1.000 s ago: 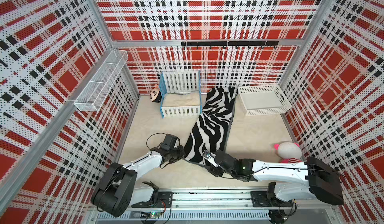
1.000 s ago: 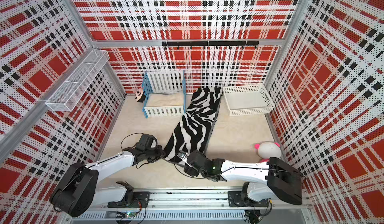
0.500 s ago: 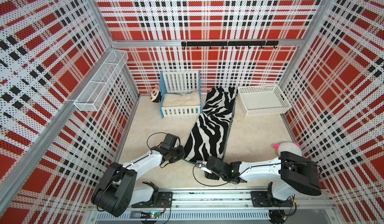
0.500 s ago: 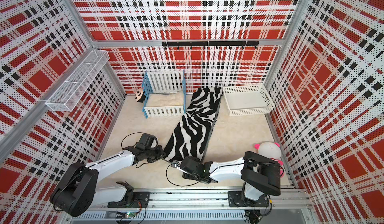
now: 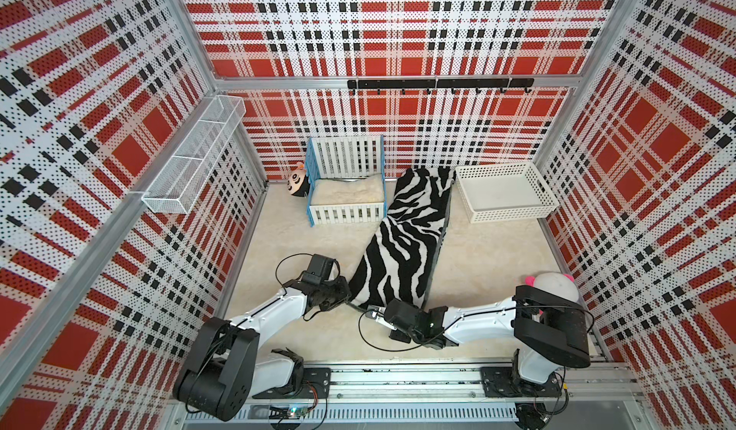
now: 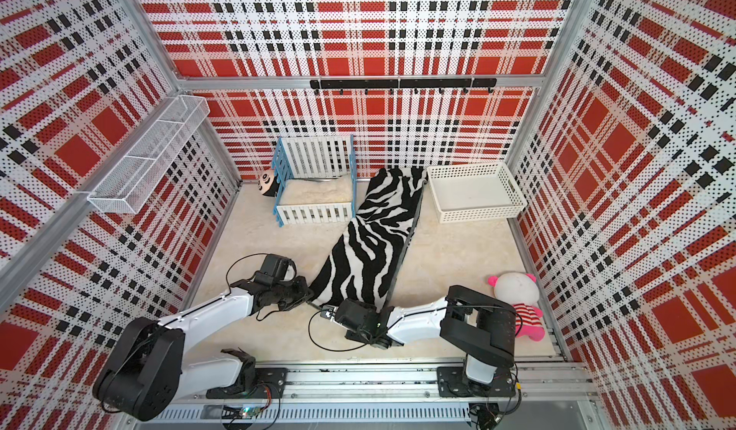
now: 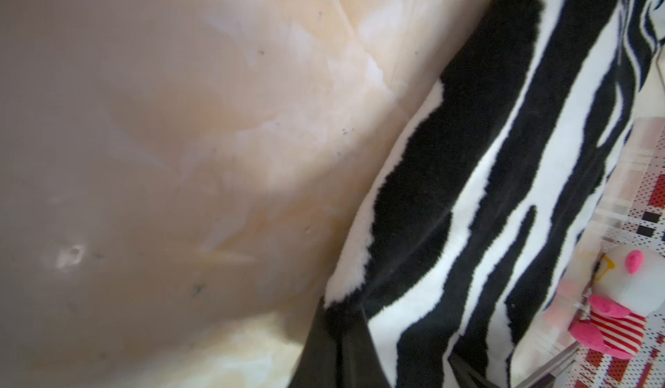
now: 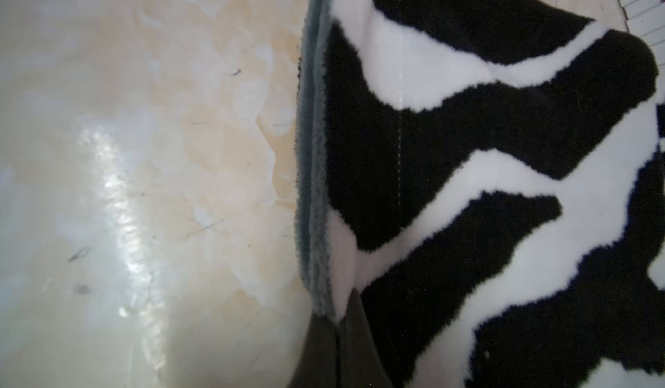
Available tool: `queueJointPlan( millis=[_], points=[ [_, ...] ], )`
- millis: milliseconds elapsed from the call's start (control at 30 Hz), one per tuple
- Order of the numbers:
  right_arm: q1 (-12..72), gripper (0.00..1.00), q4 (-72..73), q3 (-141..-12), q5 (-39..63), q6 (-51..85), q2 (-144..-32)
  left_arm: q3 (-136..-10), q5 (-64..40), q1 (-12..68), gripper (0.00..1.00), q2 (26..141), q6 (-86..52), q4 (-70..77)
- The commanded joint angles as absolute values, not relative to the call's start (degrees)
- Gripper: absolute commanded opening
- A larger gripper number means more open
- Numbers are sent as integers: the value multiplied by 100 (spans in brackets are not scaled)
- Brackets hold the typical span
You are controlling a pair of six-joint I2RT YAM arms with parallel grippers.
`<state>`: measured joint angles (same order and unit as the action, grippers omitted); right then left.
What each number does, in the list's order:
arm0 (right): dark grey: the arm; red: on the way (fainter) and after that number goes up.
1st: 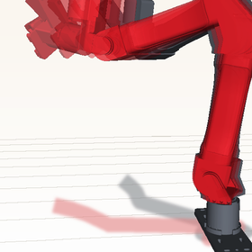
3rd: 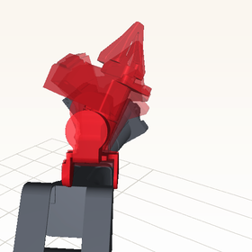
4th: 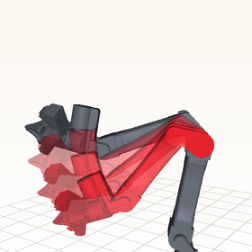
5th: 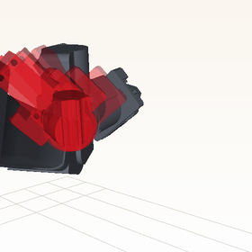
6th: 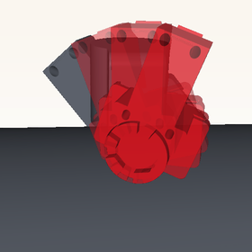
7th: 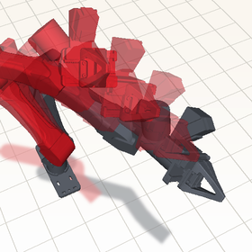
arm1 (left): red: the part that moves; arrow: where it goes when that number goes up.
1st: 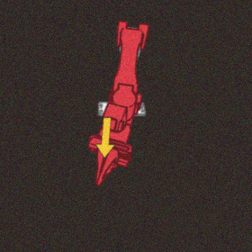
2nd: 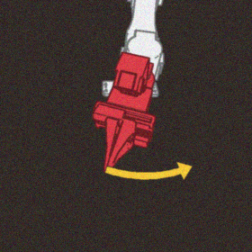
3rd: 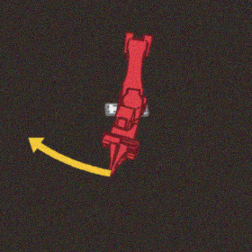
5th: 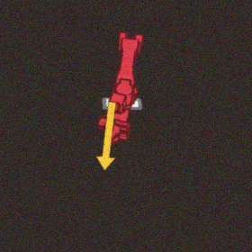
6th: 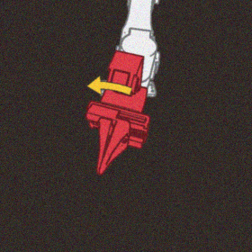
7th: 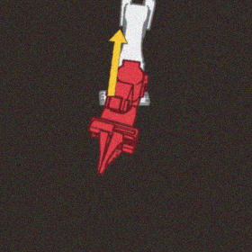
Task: Roll up the pillowcase
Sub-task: Roll the pillowcase at the center of the board.
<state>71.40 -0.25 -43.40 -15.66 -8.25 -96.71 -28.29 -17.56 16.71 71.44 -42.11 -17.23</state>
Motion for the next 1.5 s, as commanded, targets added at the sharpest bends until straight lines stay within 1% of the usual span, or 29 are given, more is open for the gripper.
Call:
queueJointPlan(
  millis=[0,133,233,300,367,467,533,633,700,800,900,1000,1133,1267,1333,1467],
  points=[
    [7181,0,-788,-4505,-687,-537,-9389,-3144,-1799,1280,0,6884,-4136,-2001],
    [7160,0,-1086,-4957,347,-265,-9151,-3428,-1947,923,0,6693,-4268,-2146],
    [6926,0,-1280,-5250,1059,-20,-9215,-3646,-2061,882,0,6726,-4386,-2145],
    [6707,0,-1421,-5420,1482,87,-9296,-3770,-2125,887,13,6803,-4448,-2159],
    [6477,0,-1472,-5501,1863,220,-9356,-3876,-2085,888,32,6786,-4566,-2159],
    [6277,0,-1392,-5461,2103,291,-9344,-4048,-2012,847,44,6662,-4683,-2162],
    [6117,0,-1288,-5396,2331,394,-9343,-4111,-1986,797,46,6538,-4767,-2159],
    [5791,0,-968,-5235,2748,628,-9360,-4188,-1922,782,46,6400,-4808,-2177],
    [5614,0,-888,-5222,2850,695,-9427,-4210,-1810,791,46,6315,-4808,-2245],
    [5231,0,-675,-5230,3189,960,-9631,-4163,-1662,884,42,6110,-4825,-2250],
    [4884,0,-489,-5238,3455,1167,-9805,-4049,-1467,1155,35,5966,-4829,-2292],
    [4645,0,-260,-5258,3623,1332,-9948,-3859,-1080,1850,33,5898,-5016,-2296],
    [4494,0,-312,-5423,3697,1353,-10227,-3664,-645,2756,29,5924,-5287,-2287],
    [4448,0,-223,-5415,3708,1383,-10313,-3287,-376,3654,25,5833,-5973,-2156],
    [4438,0,-185,-5422,3722,1395,-10342,-3086,-269,4104,21,5739,-6375,-2009],
    [4381,0,-176,-5440,3727,1406,-10397,-2699,-142,4898,21,5634,-7060,-1751]
  ],
)
